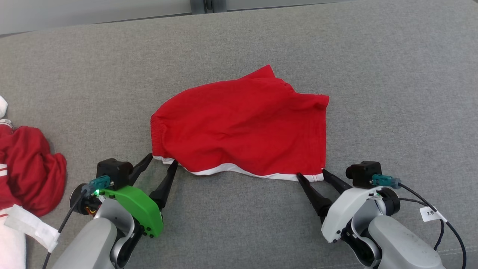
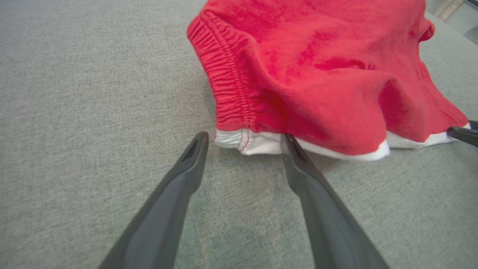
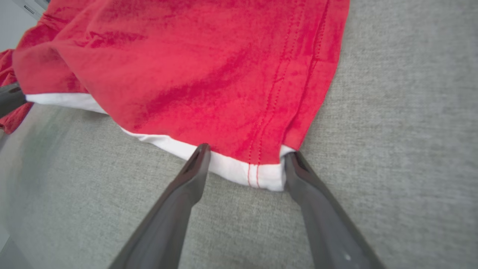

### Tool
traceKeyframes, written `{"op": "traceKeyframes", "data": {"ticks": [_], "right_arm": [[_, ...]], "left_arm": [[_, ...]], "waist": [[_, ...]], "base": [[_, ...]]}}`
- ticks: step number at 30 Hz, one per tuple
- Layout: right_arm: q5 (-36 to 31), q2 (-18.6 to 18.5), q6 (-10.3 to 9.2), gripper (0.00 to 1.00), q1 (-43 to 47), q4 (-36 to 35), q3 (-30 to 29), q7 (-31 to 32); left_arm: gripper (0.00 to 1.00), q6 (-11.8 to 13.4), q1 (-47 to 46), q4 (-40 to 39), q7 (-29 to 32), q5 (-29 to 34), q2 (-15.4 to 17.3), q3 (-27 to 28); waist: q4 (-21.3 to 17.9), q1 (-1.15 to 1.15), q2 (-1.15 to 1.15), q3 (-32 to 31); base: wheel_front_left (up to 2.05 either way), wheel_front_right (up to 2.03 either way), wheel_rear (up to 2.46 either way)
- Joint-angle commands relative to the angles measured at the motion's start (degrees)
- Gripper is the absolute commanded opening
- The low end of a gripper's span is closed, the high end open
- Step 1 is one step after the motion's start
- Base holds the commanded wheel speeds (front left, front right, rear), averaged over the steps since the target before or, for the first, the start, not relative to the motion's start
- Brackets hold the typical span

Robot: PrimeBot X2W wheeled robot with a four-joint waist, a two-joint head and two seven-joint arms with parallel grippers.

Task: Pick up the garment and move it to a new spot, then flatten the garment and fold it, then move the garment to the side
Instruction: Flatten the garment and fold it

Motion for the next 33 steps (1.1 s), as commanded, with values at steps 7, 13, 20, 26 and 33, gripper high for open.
{"op": "traceKeyframes", "data": {"ticks": [7,13,20,26,33], "right_arm": [[1.5,0.0,-0.05,0.1,-0.6,2.3,2.2,-0.7],[2.5,-0.7,-0.05,0.0,-1.9,1.7,3.5,-2.6],[3.8,-2.0,-0.05,0.0,-1.9,0.0,3.3,-6.6],[6.5,-3.9,-0.05,0.0,-2.6,-5.9,2.3,-8.6],[9.4,-8.8,-0.05,0.0,-8.5,-11.8,1.7,-6.8]], "left_arm": [[0.0,-0.1,-2.7,0.8,-2.8,-2.2,1.3,-3.0],[0.0,-0.1,-3.5,1.4,-3.8,-4.0,2.4,-5.0],[0.0,-0.1,-2.6,0.4,-4.3,-5.5,4.3,-5.5],[0.0,0.0,-4.5,-3.6,-1.2,-5.8,6.2,-5.6],[0.0,-0.1,-12.9,-7.5,5.1,-7.6,8.0,-6.1]], "waist": [[0.1,0.0,0.0,0.1],[0.3,0.0,0.0,-0.1],[0.5,0.0,0.0,-2.0],[0.3,0.0,0.0,-2.8],[0.2,0.0,0.0,0.1]], "base": [[0.0,0.0,0.0],[0.0,0.0,0.0],[0.0,0.0,0.0],[0.0,0.0,0.0],[0.0,0.0,0.0]]}}
